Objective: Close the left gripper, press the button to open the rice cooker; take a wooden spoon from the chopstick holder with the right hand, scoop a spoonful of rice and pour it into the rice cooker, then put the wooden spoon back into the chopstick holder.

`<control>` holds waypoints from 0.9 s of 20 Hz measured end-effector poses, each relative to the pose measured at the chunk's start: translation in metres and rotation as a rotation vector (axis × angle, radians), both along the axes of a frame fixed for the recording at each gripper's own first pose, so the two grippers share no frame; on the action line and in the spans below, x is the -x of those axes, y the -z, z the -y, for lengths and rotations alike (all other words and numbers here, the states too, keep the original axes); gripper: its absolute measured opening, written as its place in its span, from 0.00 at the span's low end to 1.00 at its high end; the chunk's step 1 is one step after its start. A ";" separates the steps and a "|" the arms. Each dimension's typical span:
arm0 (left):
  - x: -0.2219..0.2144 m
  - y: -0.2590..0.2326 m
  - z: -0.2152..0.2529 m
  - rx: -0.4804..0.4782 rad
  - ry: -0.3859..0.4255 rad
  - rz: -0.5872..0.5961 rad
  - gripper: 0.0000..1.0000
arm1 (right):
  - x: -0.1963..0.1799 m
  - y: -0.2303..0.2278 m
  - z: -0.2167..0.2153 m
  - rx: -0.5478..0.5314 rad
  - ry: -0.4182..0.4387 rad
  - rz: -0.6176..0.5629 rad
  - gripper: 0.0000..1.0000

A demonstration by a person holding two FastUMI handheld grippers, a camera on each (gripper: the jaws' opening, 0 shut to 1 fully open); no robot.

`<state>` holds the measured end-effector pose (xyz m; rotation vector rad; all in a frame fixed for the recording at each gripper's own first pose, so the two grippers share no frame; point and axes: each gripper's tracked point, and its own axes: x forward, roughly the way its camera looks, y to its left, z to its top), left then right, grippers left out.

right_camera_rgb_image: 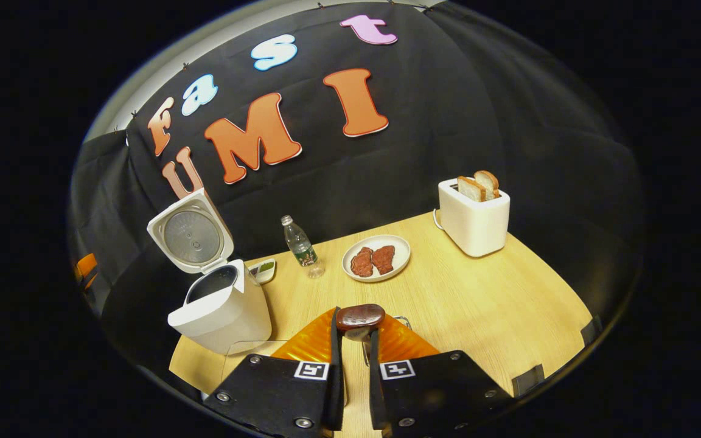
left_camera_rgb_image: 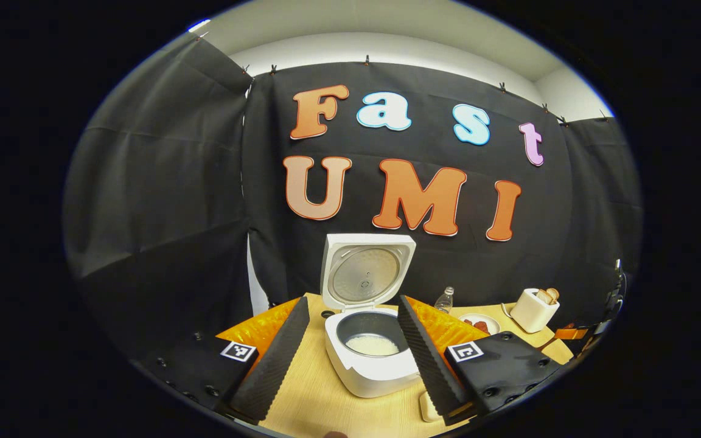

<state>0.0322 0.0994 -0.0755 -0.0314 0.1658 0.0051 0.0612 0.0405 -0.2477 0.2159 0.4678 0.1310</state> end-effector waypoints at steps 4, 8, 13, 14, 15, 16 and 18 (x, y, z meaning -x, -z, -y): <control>0.000 0.005 0.000 -0.027 -0.006 -0.018 0.99 | -0.013 0.032 0.003 -0.053 0.001 -0.064 0.17; 0.000 0.007 -0.005 -0.037 -0.020 -0.029 0.98 | -0.022 0.046 0.016 -0.160 0.048 -0.111 0.17; -0.004 0.003 -0.001 -0.016 -0.024 -0.019 0.97 | -0.022 0.054 0.038 -0.166 0.117 -0.158 0.27; -0.006 0.001 0.002 -0.007 -0.018 -0.015 0.99 | -0.021 0.056 0.045 -0.150 0.131 -0.160 0.33; -0.008 0.000 0.006 -0.001 -0.014 -0.012 0.99 | -0.019 0.056 0.047 -0.138 0.144 -0.161 0.51; -0.009 -0.003 0.009 -0.003 -0.007 -0.007 0.97 | -0.018 0.053 0.053 -0.122 0.160 -0.148 0.73; -0.012 -0.011 0.014 -0.015 -0.003 0.004 0.97 | -0.015 0.045 0.067 -0.072 0.200 -0.120 0.95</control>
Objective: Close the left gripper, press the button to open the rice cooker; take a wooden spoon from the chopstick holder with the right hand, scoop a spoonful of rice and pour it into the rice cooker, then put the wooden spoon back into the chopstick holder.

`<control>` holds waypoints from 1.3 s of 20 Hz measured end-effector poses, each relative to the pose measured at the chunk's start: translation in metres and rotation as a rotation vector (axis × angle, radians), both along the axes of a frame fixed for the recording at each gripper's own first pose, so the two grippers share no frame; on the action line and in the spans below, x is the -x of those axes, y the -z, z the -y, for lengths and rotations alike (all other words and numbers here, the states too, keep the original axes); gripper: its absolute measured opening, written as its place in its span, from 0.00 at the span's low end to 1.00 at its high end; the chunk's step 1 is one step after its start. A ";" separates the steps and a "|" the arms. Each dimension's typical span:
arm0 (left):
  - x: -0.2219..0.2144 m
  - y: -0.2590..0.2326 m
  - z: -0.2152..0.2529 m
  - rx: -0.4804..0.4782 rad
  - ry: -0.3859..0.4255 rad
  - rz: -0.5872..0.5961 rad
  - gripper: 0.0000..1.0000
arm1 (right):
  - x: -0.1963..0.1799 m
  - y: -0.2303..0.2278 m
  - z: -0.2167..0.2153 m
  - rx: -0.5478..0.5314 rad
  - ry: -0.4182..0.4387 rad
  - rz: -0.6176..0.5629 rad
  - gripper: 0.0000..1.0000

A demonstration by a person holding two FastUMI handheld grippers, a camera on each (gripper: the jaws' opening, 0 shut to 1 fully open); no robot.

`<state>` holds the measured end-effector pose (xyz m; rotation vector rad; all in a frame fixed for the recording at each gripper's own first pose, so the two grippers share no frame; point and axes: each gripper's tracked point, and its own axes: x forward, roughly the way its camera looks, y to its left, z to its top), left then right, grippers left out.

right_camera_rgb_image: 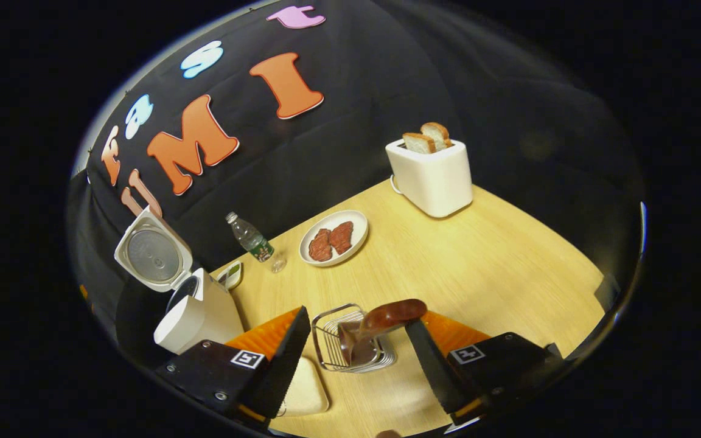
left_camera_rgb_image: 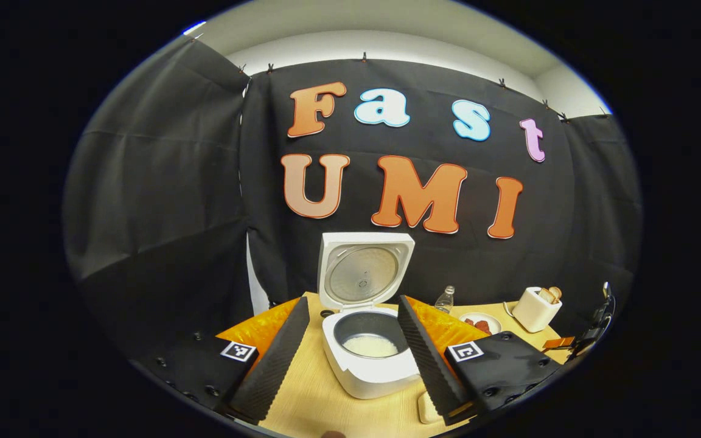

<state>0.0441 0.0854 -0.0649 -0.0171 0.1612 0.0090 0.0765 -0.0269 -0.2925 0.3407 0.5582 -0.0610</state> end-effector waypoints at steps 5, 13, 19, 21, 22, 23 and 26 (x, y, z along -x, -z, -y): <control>-0.015 -0.019 0.015 0.005 0.014 0.029 0.99 | 0.013 -0.045 0.027 0.163 0.053 0.070 0.95; -0.072 -0.098 0.017 -0.005 0.039 0.137 0.98 | 0.037 -0.121 0.028 0.192 0.065 0.180 0.95; -0.147 -0.130 0.016 0.010 0.053 0.150 0.97 | 0.058 -0.156 0.018 0.183 0.058 0.226 0.95; -0.177 -0.127 0.014 0.016 0.054 0.142 0.97 | 0.062 -0.168 0.015 0.181 0.055 0.243 0.95; -0.194 -0.125 0.015 0.005 0.054 0.129 0.98 | 0.065 -0.173 0.015 0.184 0.053 0.253 0.95; -0.214 -0.120 0.015 -0.019 0.049 0.112 0.97 | 0.067 -0.178 0.014 0.189 0.051 0.260 0.95; -0.262 -0.107 0.020 -0.049 0.052 0.053 0.97 | 0.072 -0.181 0.018 0.209 0.050 0.260 0.95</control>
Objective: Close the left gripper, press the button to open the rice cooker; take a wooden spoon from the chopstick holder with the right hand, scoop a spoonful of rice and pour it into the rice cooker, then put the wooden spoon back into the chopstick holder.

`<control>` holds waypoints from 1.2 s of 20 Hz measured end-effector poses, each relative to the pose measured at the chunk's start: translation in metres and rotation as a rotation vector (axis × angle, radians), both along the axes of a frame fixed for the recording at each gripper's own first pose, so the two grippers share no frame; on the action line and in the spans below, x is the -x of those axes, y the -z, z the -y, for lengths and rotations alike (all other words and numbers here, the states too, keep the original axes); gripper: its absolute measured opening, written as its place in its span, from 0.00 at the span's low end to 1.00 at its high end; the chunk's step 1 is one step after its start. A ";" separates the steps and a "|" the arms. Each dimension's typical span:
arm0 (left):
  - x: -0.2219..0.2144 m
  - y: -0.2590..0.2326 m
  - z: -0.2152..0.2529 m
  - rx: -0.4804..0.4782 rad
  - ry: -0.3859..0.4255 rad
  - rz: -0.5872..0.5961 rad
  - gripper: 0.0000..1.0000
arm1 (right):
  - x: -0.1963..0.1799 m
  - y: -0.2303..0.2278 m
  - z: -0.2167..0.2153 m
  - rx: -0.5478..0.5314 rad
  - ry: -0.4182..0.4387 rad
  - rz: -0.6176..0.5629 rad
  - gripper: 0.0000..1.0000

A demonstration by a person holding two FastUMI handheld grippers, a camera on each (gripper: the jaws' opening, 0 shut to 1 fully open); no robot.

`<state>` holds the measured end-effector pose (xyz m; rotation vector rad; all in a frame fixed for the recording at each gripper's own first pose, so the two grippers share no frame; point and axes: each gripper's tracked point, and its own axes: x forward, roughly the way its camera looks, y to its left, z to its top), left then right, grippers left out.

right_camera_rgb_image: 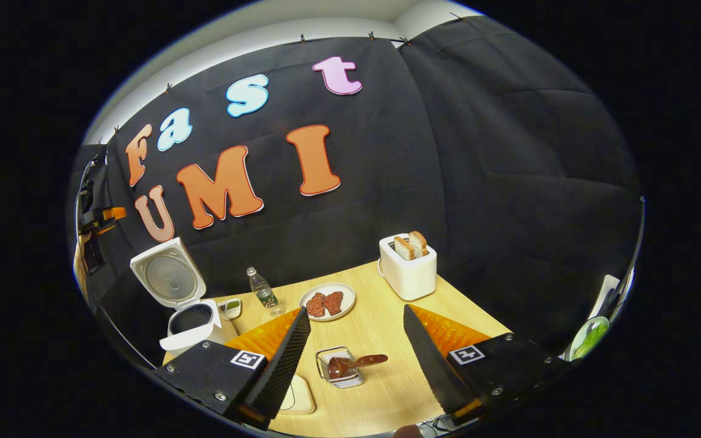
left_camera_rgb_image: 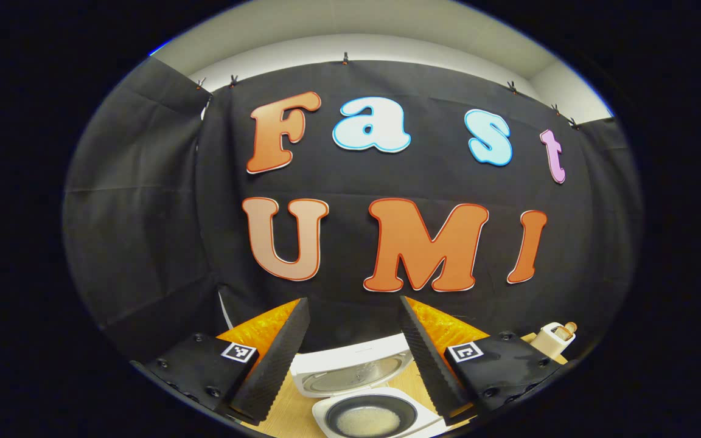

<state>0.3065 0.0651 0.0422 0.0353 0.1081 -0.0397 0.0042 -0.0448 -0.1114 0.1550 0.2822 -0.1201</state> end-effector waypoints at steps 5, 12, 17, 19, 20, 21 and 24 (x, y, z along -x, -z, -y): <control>-0.060 0.035 -0.008 -0.043 -0.038 -0.065 0.97 | 0.003 0.001 0.012 0.011 0.044 -0.005 0.95; -0.087 0.111 -0.001 0.035 -0.019 -0.235 0.99 | -0.003 0.009 -0.001 0.020 0.039 -0.037 0.95; -0.084 0.133 -0.004 0.055 -0.036 -0.275 0.98 | -0.005 0.006 -0.012 -0.001 0.015 -0.027 0.95; -0.077 0.133 0.001 0.043 -0.028 -0.284 1.00 | -0.002 0.009 -0.014 -0.008 0.013 -0.033 0.95; -0.071 0.136 0.004 0.043 -0.023 -0.292 1.00 | -0.001 0.009 -0.015 -0.006 0.009 -0.033 0.95; -0.064 0.136 0.007 0.047 -0.015 -0.293 1.00 | 0.001 0.009 -0.015 -0.002 0.005 -0.032 0.95; -0.038 0.140 0.016 0.052 0.003 -0.285 1.00 | 0.002 0.005 -0.018 -0.015 0.005 -0.019 0.95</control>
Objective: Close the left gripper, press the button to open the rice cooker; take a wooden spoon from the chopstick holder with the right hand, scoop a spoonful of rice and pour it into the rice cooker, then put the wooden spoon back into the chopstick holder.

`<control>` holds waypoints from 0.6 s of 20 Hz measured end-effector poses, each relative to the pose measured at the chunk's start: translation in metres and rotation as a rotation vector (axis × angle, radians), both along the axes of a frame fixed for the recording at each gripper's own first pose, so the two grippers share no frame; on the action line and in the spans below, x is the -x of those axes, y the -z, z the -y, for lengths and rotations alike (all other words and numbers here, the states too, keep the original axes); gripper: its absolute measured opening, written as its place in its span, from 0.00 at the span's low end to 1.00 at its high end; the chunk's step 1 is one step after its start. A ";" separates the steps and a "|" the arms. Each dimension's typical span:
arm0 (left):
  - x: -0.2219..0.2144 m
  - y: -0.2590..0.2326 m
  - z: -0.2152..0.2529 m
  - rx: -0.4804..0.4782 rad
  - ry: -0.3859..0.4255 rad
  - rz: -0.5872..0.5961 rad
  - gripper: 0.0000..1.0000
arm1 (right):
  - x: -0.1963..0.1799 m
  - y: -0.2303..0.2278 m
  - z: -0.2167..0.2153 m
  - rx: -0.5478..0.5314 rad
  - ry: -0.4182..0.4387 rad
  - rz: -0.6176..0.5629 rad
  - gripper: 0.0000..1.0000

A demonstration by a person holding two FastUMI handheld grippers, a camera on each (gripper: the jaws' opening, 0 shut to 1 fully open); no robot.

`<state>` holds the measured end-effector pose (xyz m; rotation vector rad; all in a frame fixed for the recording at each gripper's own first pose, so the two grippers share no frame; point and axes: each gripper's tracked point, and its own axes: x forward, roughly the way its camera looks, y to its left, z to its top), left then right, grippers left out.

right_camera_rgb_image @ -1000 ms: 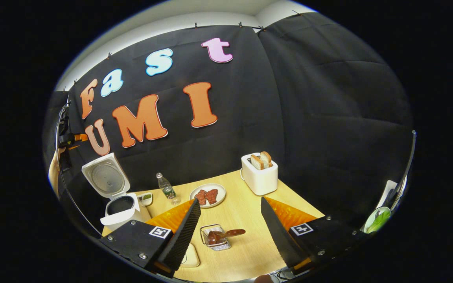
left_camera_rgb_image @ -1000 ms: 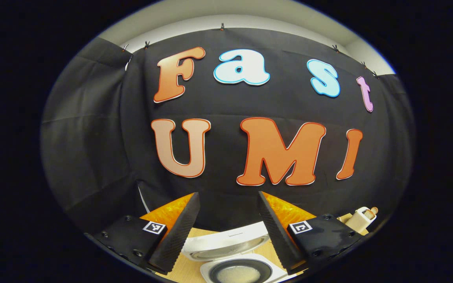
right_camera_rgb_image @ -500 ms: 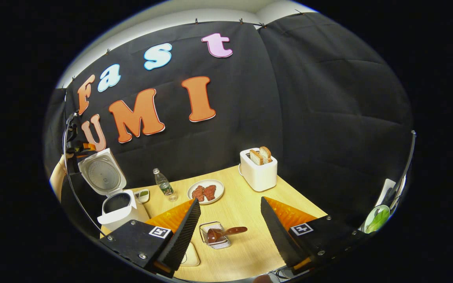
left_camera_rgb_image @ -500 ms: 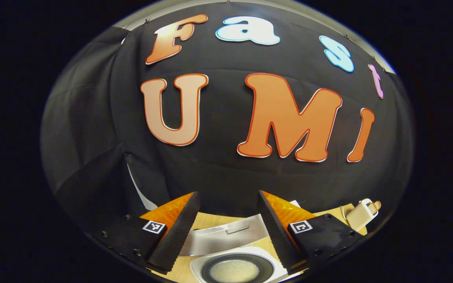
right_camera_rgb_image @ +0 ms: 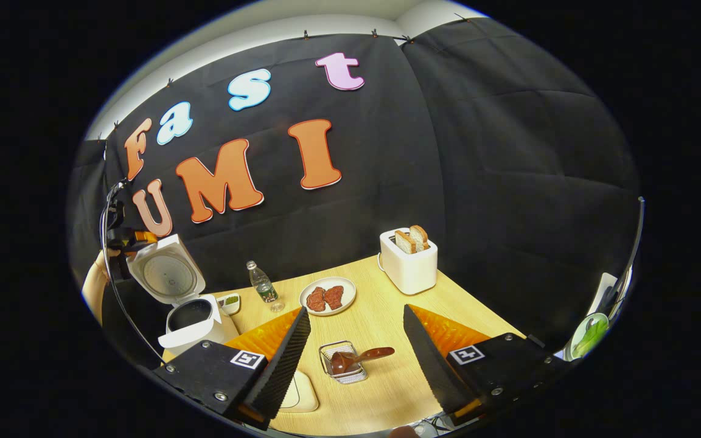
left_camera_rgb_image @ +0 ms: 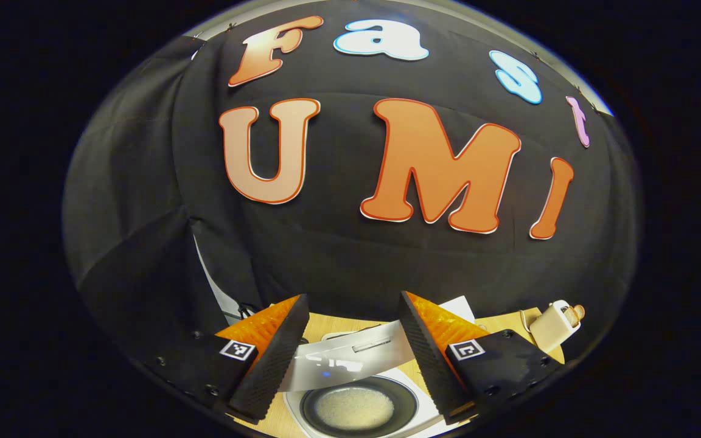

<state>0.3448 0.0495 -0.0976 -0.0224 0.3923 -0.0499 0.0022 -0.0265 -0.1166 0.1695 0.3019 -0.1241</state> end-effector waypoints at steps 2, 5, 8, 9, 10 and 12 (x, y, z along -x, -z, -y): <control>0.020 0.006 0.008 -0.010 0.011 -0.005 1.00 | 0.002 -0.001 -0.009 -0.028 -0.022 0.004 0.95; 0.045 0.019 0.021 -0.012 0.041 -0.037 0.98 | 0.005 0.000 -0.017 -0.009 -0.054 0.007 0.95; 0.082 0.056 0.033 0.006 0.072 -0.115 1.00 | 0.013 0.000 -0.028 -0.010 -0.090 0.006 0.95; 0.092 0.070 0.036 0.005 0.077 -0.130 0.98 | 0.015 0.003 -0.031 -0.015 -0.100 0.004 0.95; 0.105 0.085 0.038 0.012 0.079 -0.152 0.98 | 0.016 0.005 -0.033 -0.020 -0.107 0.001 0.95; 0.124 0.112 0.042 0.036 0.077 -0.184 0.98 | 0.020 0.009 -0.036 -0.027 -0.119 -0.008 0.95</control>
